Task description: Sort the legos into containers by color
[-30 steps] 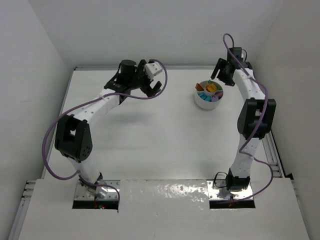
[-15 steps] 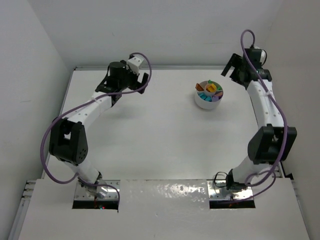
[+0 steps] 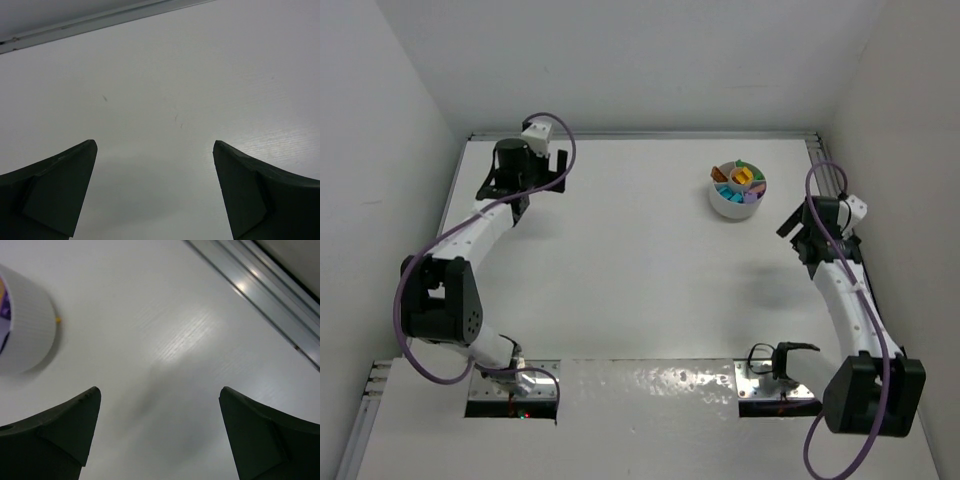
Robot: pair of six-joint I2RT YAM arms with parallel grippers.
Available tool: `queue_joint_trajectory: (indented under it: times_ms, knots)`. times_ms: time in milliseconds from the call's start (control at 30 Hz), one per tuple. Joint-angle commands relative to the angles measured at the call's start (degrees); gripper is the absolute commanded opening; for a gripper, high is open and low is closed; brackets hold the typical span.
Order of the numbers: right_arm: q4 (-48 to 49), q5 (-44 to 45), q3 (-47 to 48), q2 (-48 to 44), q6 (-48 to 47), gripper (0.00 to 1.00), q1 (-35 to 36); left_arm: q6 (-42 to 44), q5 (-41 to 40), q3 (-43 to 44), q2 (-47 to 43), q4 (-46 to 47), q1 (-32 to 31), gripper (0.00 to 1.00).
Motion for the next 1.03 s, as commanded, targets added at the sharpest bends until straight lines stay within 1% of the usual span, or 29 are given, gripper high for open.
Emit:
queue_joint_trajectory:
  times_ms: [0,67,200,333,633,1000]
  knots:
    - [3.04,8.83,-2.54,-3.65,4.94,0.99,0.09,-1.62,-2.89,-2.08,-4.24,1.85,0.89,1.0]
    - [1.81,12.08,-3.77,-4.71,6.7,0.99,0.09,-3.46,-3.69,-3.67,-5.12,2.02,0.89,1.0]
    - [1.19,14.47,-3.87,-5.5,7.06,0.99,0.09,-5.92,-2.55,-4.81,-5.66,2.29,0.97,1.0]
    - [0.83,14.82,-2.9,-5.59,5.21,0.99,0.09,-6.19,-2.55,-5.17,-6.27,2.11,0.89,1.0]
    - [-1.27,15.79,-2.64,-6.21,4.51,0.99,0.09,-6.1,-2.55,-6.84,-8.55,1.85,0.89,1.0]
    - [0.39,16.23,-4.13,-8.23,2.49,0.99,0.09,-6.37,-0.7,-6.92,-9.0,2.11,0.89,1.0]
